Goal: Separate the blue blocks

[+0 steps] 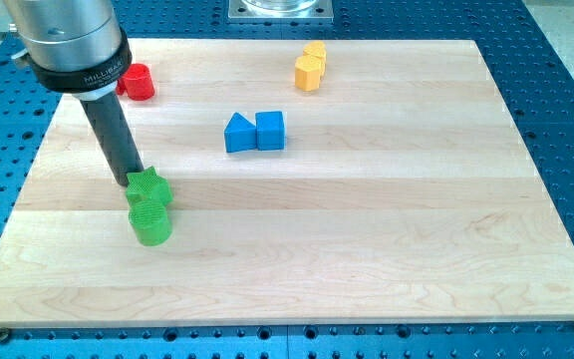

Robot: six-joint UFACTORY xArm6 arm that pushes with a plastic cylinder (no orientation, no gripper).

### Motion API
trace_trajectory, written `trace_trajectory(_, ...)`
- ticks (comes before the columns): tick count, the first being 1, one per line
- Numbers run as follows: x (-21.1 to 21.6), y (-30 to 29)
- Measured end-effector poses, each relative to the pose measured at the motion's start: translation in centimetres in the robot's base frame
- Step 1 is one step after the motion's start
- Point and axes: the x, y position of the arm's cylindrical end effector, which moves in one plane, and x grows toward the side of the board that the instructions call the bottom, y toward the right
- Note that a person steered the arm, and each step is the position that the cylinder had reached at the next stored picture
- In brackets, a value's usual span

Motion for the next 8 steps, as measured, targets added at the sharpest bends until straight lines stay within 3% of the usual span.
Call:
trace_trajectory(2,-0.5,-0.2)
trace_trajectory(4,-0.9,9.7)
trace_trajectory(6,-5.0,11.0)
trace_trajectory(7,-6.5,17.7)
trace_trajectory(8,-5.0,18.6)
